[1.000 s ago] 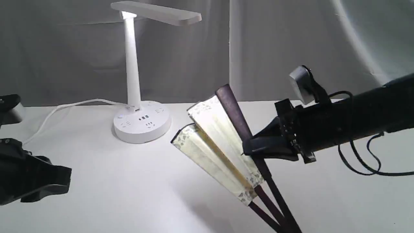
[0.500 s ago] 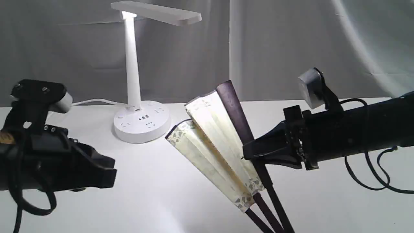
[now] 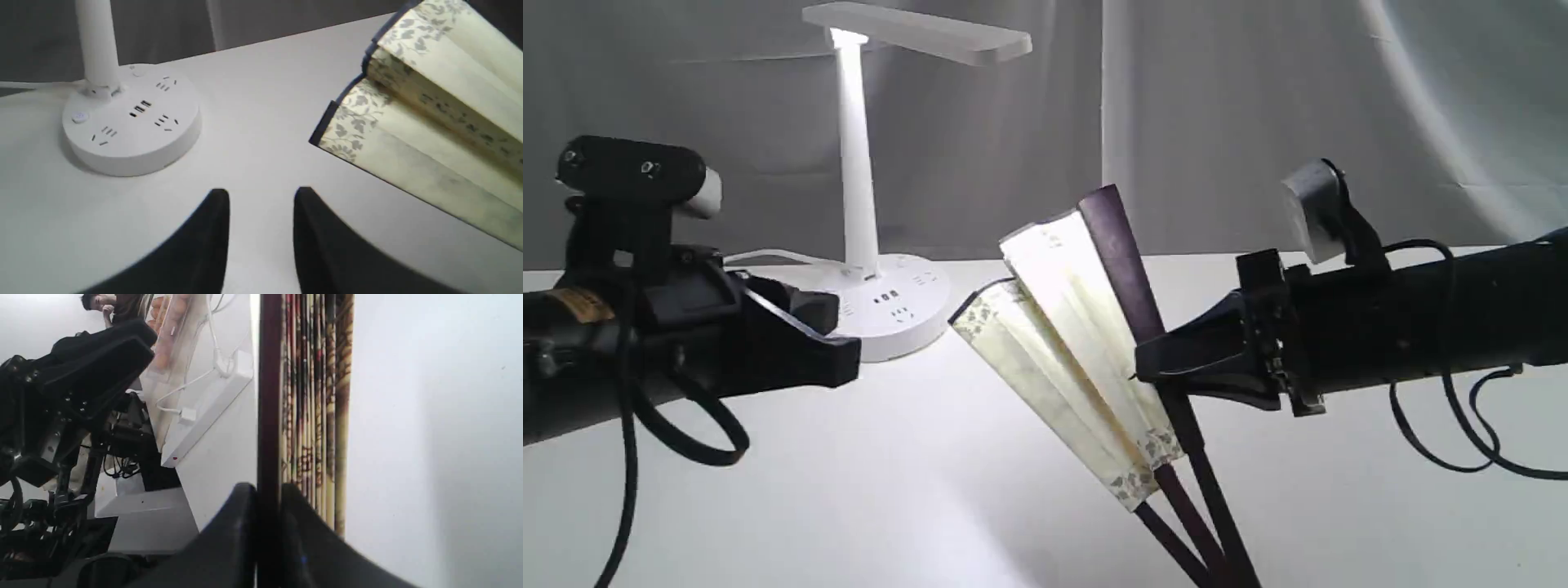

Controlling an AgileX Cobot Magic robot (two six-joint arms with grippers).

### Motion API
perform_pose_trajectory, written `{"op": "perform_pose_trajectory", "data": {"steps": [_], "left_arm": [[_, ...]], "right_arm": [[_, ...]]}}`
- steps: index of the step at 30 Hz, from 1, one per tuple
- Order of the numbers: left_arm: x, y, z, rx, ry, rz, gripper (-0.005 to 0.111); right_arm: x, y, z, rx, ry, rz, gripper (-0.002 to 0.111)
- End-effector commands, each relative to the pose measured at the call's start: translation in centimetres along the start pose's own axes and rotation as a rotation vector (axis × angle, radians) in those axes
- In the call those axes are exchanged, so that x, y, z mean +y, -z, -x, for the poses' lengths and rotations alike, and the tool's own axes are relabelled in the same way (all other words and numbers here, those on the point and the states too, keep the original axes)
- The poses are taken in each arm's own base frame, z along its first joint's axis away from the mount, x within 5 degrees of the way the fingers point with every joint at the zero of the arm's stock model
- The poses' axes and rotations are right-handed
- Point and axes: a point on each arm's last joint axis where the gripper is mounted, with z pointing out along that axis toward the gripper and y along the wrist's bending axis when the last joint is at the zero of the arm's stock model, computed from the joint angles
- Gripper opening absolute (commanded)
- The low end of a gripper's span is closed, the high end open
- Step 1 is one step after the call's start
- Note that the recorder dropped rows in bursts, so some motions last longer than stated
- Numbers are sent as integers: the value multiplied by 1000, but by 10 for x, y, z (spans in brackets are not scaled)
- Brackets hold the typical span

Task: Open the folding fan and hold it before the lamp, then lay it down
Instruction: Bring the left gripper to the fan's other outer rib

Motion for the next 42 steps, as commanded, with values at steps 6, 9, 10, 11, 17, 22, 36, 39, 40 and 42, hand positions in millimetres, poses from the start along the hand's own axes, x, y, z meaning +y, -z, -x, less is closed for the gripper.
{"op": "perform_pose_trajectory", "data": {"steps": [6, 9, 10, 11, 17, 22, 36, 39, 40, 42], "left_arm": [[1, -23, -6, -103, 118, 61, 15], [-7, -27, -7, -155, 95, 56, 4], [-11, -28, -8, -151, 89, 47, 3], [-15, -29, -9, -149, 81, 37, 3], [-34, -31, -19, -123, 60, -40, 3], [-35, -26, -35, -183, 187, -67, 3], [-37, -19, -62, -219, 481, -211, 21], [-37, -28, -71, -184, 576, -209, 32], [-37, -31, -74, -165, 614, -206, 35], [-37, -37, -81, -145, 667, -202, 35]], "right_arm": [[2, 0, 2, -39, 8, -15, 0], [2, 0, 2, -40, 8, -17, 0], [2, 0, 2, -40, 8, -17, 0], [2, 0, 2, -41, 10, -19, 0], [1, 1, 3, -47, 10, -29, 0], [1, 1, 3, -48, 10, -31, 0], [0, 1, 3, -48, 11, -35, 0], [0, 1, 3, -48, 11, -35, 0], [0, 1, 3, -48, 11, -35, 0], [0, 1, 3, -46, 12, -36, 0]]}}
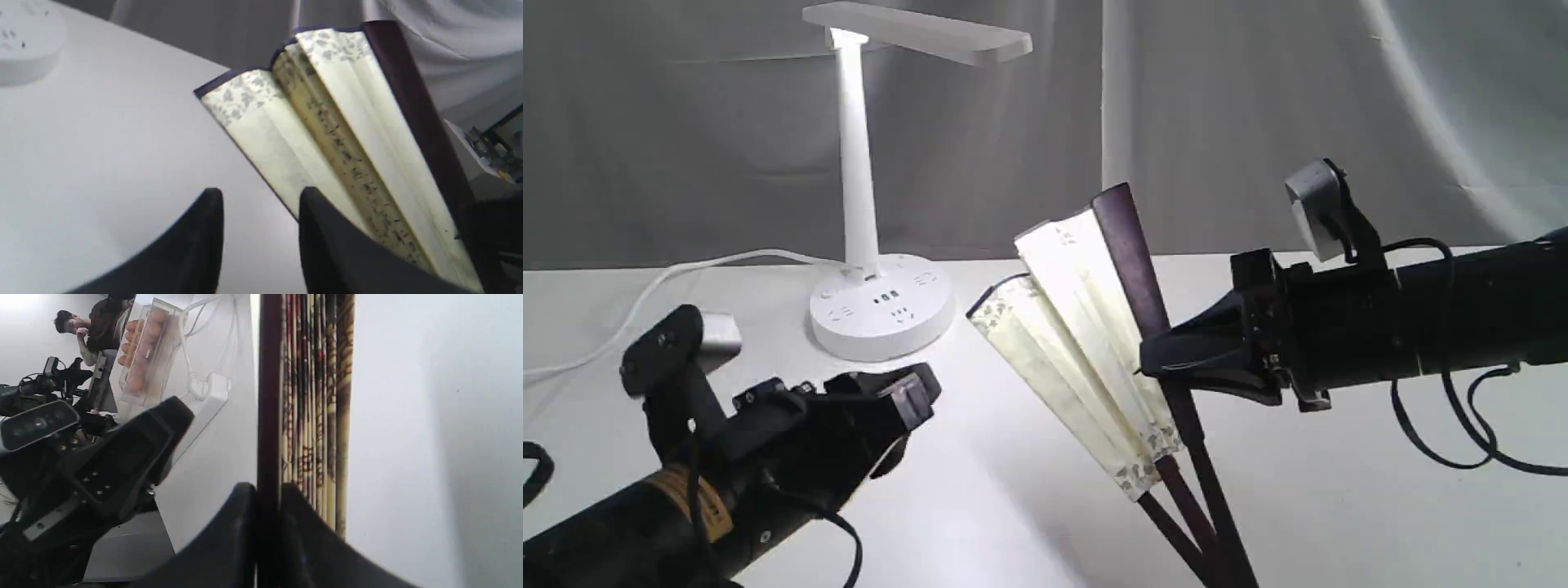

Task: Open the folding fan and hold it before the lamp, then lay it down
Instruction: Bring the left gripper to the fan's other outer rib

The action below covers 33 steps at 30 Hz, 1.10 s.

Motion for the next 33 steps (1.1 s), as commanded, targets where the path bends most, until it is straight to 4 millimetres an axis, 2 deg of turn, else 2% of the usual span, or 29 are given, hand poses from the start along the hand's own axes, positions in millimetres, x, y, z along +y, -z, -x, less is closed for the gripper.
{"op": "perform_pose_trajectory", "data": {"steps": [1, 8, 12, 17, 20, 23, 28, 33], "left_arm": [[7, -6, -10, 19, 93, 4, 35], [5, -18, -24, 52, 0, -119, 35], [12, -33, -32, 124, 155, -40, 39], [5, -52, -39, 163, 264, -143, 50], [6, -61, -39, 149, 367, -168, 51], [15, -69, -39, 141, 472, -164, 51], [30, -74, -33, 51, 619, -274, 51], [62, -81, -40, 51, 796, -178, 51]], "right_arm": [[5, 1, -1, -9, 15, 14, 0], [5, 1, -1, -9, 15, 14, 0], [5, 1, 0, -10, 18, 12, 0], [5, 1, -1, -8, 19, 12, 0], [4, 1, -1, -3, 21, 9, 0], [4, 1, -1, 0, 23, 7, 0], [4, 1, -2, 4, 25, 7, 0], [4, 1, -2, 4, 25, 7, 0]]}}
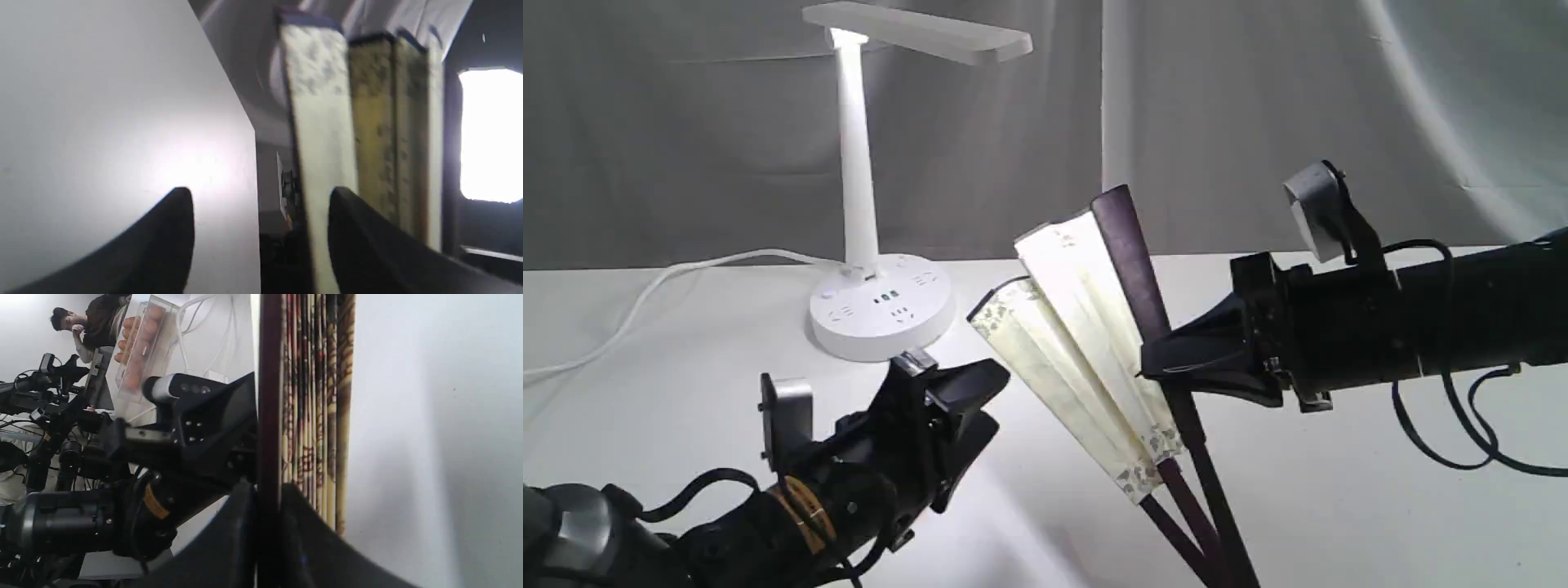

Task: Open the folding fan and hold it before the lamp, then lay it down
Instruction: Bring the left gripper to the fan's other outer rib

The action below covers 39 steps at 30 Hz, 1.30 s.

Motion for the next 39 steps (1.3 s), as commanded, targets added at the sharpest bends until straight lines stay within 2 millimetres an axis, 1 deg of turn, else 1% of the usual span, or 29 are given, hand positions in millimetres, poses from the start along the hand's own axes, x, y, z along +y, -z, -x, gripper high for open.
{"op": "perform_pose_trajectory", "data": {"steps": [1, 4, 8, 11, 15, 21, 24, 34, 39], "left_arm": [[15, -2, 8, -22, 120, 21, 51], [17, -13, 8, 25, 131, 3, 51], [9, -30, 9, 75, 116, -53, 51], [2, -36, 11, 97, 103, -84, 51], [2, -36, 17, 87, 100, -86, 51], [6, -32, 27, 112, 78, -79, 51], [6, -31, 28, 118, 79, -78, 51], [-12, -48, 36, 111, 41, -157, 50], [-13, -51, 35, 123, 30, -151, 50]], "right_arm": [[5, 1, -1, 0, 18, 11, 0], [5, 1, -1, 1, 18, 14, 0], [5, 1, -2, 5, 19, 17, 0], [3, 1, -2, 9, 25, -2, 0], [-2, 1, -1, -4, 35, -64, 0], [-5, 1, 5, -72, 13, -100, 0], [-6, 2, 9, -111, -6, -105, 0], [0, 0, 6, -80, -22, -12, 0], [3, 0, 4, -64, -21, 22, 0]]}}
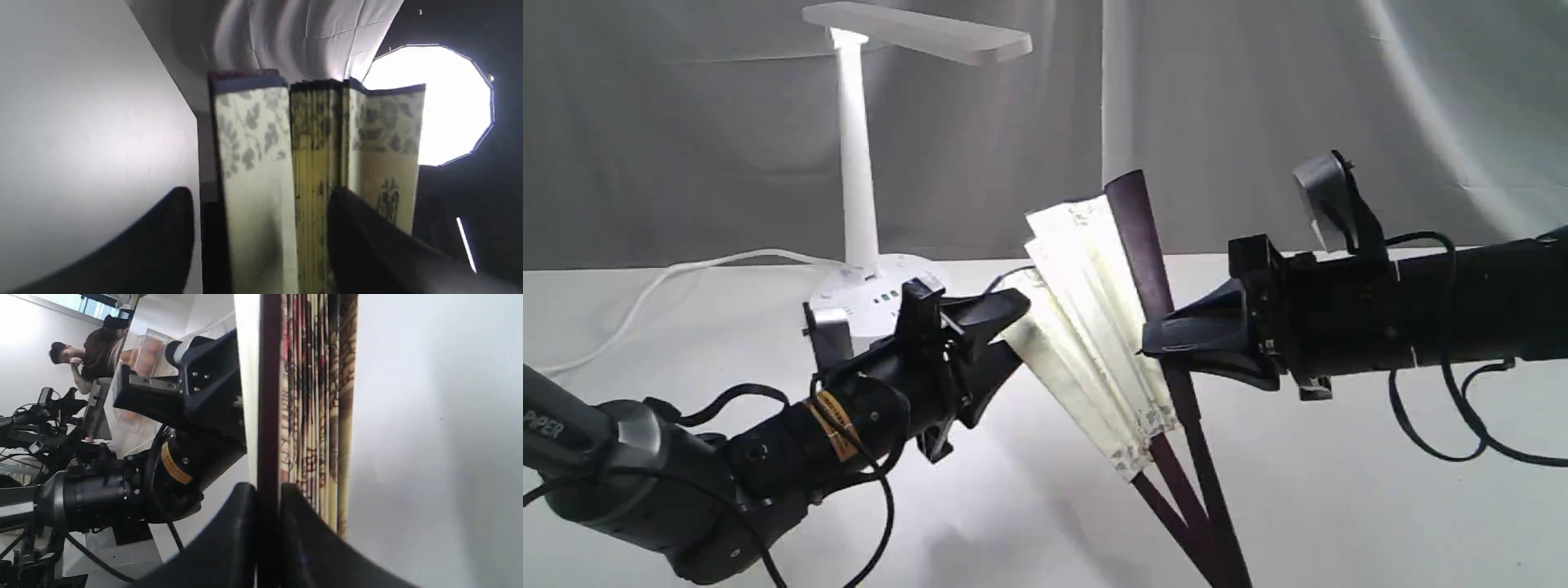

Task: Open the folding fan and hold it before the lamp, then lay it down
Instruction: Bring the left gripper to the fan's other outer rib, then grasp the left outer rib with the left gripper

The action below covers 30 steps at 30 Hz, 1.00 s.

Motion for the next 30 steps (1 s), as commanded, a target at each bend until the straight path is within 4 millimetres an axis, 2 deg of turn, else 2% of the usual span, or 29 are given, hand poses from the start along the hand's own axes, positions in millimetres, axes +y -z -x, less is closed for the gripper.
{"op": "perform_pose_trajectory", "data": {"steps": [1, 10, 13, 18, 21, 30], "left_arm": [[-4, -2, -2, 21, -5, -10, 50], [-5, -2, -1, 12, -1, -25, 50], [-5, -2, -2, 21, -5, -24, 38], [-5, -2, -5, 56, -18, -21, 11], [-5, -2, -5, 56, -18, -21, 0], [-5, -2, -5, 59, -19, -20, 0]], "right_arm": [[4, 0, -1, 0, 0, 33, 0], [11, -5, -3, 12, -14, 81, 0], [12, -7, -5, 25, -10, 82, 0], [10, -7, -10, 77, 16, 71, 0], [10, -7, -10, 80, 16, 67, 0], [11, -8, -10, 80, 15, 71, 0]]}}
